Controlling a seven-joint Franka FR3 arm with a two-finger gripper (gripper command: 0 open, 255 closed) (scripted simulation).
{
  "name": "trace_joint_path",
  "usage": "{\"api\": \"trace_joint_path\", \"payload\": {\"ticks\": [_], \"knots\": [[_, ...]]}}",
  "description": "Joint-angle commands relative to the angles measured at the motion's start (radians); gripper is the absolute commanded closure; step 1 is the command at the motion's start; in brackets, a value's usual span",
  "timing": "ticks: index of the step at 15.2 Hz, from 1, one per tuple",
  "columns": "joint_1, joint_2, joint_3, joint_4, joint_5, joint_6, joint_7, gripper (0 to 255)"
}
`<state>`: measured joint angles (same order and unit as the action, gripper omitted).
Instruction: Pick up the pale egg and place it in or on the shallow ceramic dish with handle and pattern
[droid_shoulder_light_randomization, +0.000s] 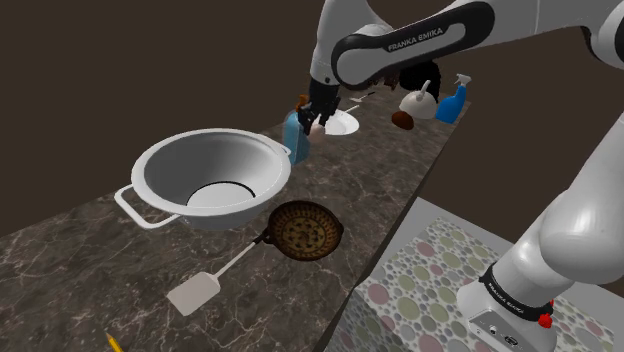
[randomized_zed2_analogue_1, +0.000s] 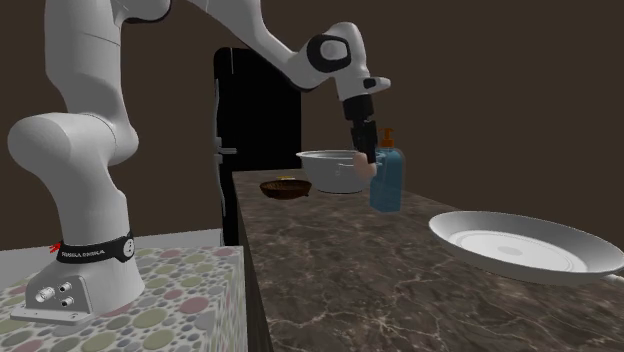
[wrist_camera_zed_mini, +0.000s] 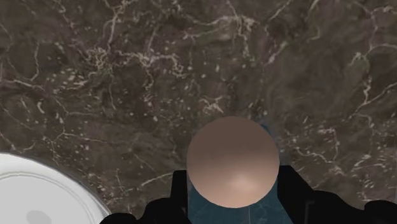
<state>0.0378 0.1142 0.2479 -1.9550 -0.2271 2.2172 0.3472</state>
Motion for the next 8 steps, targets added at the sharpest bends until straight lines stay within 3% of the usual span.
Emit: {"api": "trace_joint_path", "payload": {"ticks": [1,3,8], "knots": [[-0.001,-0.010,0.001,0.014,0.007,-0.023,-0.008,255],[-0.001,-0.015,0.001,0.022,0.010,-0.036,-0.011,255],[0.048,-0.110,0.046,-0.085,0.020,-0.036,0.081,255]]}}
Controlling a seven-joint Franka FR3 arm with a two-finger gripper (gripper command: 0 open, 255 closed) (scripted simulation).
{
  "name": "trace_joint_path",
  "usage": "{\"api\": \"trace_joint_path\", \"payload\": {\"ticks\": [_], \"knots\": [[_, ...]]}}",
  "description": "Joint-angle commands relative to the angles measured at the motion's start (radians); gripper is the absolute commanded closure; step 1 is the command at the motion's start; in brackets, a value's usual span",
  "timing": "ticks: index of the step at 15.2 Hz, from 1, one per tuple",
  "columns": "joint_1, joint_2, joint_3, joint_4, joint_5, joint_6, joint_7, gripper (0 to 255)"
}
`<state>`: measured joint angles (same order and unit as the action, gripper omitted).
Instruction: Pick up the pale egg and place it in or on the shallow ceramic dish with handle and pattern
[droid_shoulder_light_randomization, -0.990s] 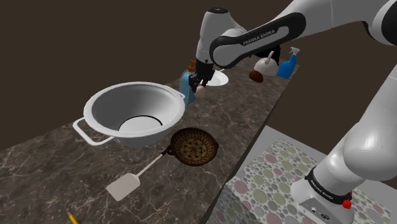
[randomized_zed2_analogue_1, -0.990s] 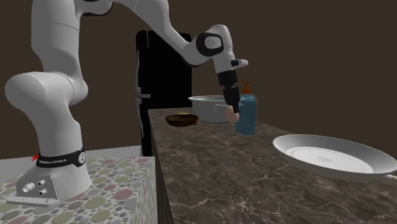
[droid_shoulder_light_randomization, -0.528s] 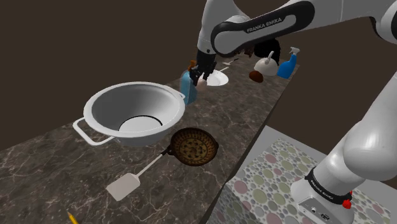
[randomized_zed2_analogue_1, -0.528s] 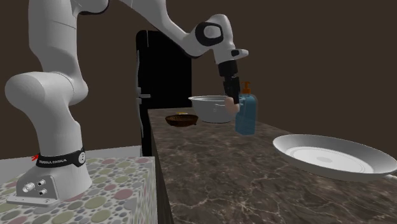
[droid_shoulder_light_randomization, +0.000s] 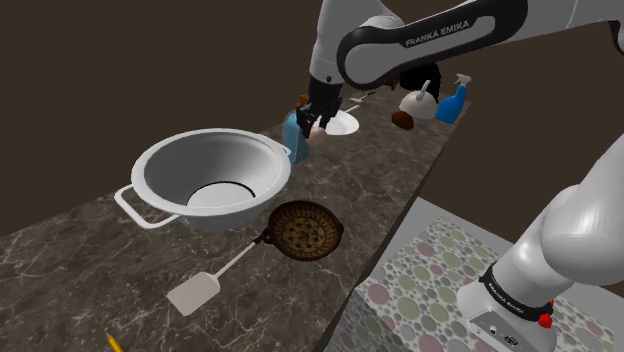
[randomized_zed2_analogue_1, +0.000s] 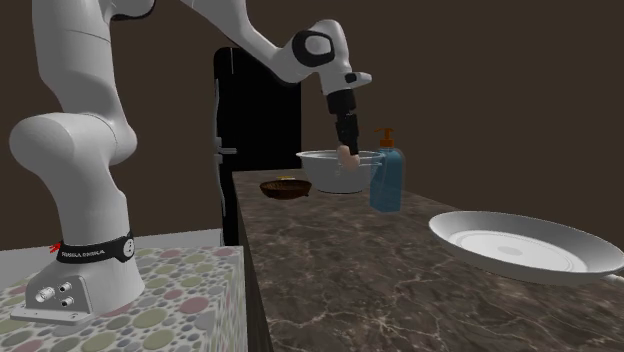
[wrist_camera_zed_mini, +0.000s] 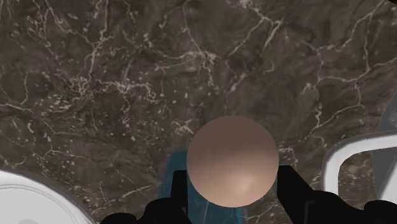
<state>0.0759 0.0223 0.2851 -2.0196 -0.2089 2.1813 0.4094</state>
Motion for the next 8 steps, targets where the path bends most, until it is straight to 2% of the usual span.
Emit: {"api": "trace_joint_path", "payload": {"ticks": [1,8], "knots": [[0.020,-0.036,0.019,-0.039,0.005,-0.001,0.038,255],[0.093,-0.135,0.099,-0.132,0.030,-0.026,0.176,255]]}}
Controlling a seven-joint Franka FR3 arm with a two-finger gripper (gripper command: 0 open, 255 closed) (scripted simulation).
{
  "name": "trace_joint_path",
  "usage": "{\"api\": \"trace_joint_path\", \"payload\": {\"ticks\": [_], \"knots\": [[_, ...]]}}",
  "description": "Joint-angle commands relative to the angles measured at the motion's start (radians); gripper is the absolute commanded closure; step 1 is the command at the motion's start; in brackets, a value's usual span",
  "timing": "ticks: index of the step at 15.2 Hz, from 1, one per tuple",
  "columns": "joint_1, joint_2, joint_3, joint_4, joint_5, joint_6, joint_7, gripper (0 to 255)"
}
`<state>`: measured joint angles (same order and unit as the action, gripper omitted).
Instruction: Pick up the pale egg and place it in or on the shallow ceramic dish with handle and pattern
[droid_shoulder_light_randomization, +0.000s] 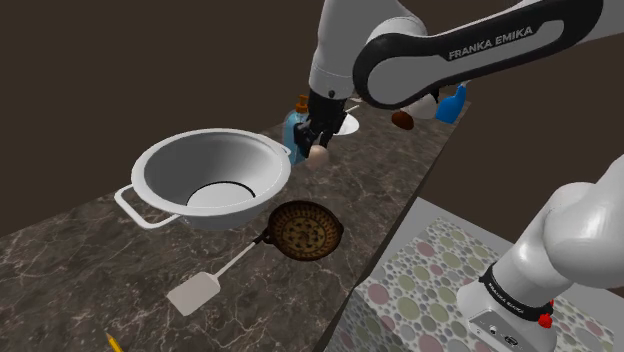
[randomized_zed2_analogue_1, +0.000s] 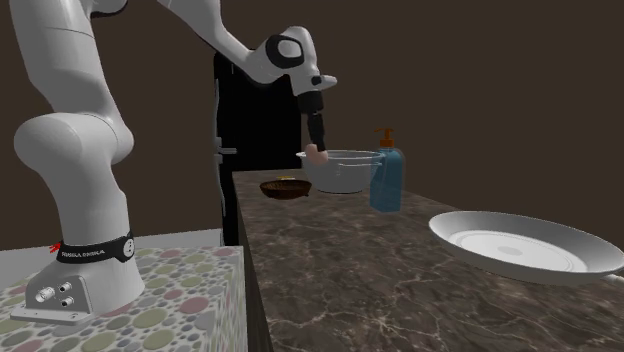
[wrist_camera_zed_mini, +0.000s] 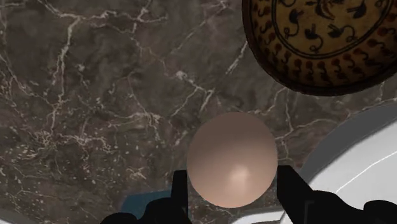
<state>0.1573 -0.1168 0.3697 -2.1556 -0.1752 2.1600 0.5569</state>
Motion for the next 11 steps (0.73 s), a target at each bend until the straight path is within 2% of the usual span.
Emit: {"api": "trace_joint_path", "payload": {"ticks": [1,9,11], "knots": [[0.022,-0.006,0.028,-0.004,0.001,-0.009,0.049,255],[0.113,-0.061,0.145,-0.030,0.031,-0.064,0.235,255],[0.112,-0.051,0.148,-0.049,0.023,-0.039,0.244,255]]}}
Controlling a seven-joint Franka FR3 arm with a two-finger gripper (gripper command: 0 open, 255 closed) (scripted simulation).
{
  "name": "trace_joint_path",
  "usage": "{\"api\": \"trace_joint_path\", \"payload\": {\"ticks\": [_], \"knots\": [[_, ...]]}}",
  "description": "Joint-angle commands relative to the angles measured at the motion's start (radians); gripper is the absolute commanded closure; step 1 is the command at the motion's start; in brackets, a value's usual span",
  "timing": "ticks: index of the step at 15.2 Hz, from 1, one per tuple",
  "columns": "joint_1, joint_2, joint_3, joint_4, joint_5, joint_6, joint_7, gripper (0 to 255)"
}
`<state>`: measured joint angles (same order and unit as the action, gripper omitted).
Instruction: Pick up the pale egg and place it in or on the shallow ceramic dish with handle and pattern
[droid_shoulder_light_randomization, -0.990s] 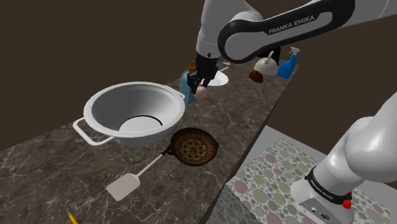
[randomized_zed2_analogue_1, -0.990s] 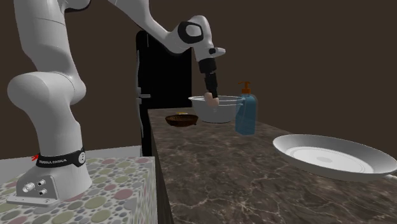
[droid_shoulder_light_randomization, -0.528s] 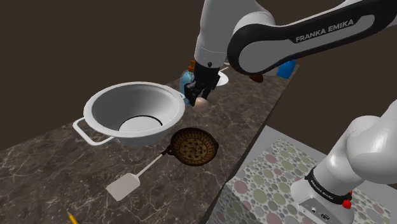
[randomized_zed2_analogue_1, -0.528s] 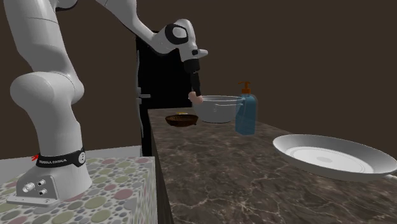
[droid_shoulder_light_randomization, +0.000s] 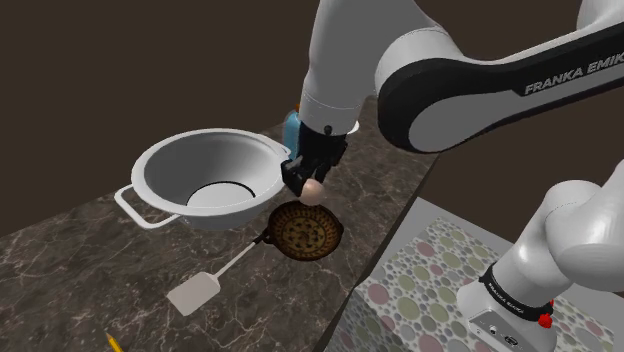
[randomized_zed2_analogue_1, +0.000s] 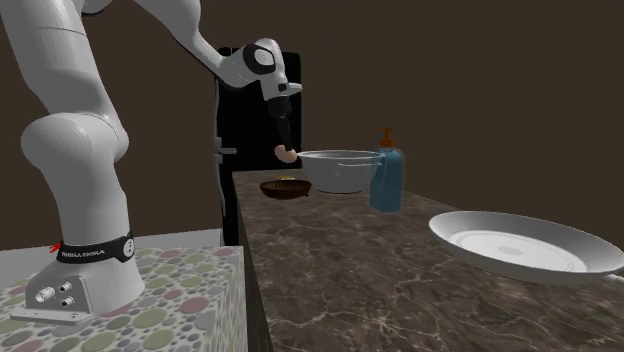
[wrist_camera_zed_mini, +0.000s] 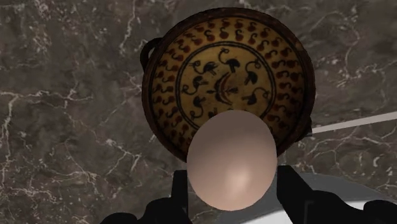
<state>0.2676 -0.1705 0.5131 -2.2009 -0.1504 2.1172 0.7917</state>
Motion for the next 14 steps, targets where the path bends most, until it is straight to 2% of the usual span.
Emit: {"api": "trace_joint_path", "payload": {"ticks": [1,14], "knots": [[0.002,0.008,0.006,-0.012,-0.006,0.017,0.015,255],[-0.008,0.091,0.021,-0.099,-0.079,0.168,0.091,255]]}}
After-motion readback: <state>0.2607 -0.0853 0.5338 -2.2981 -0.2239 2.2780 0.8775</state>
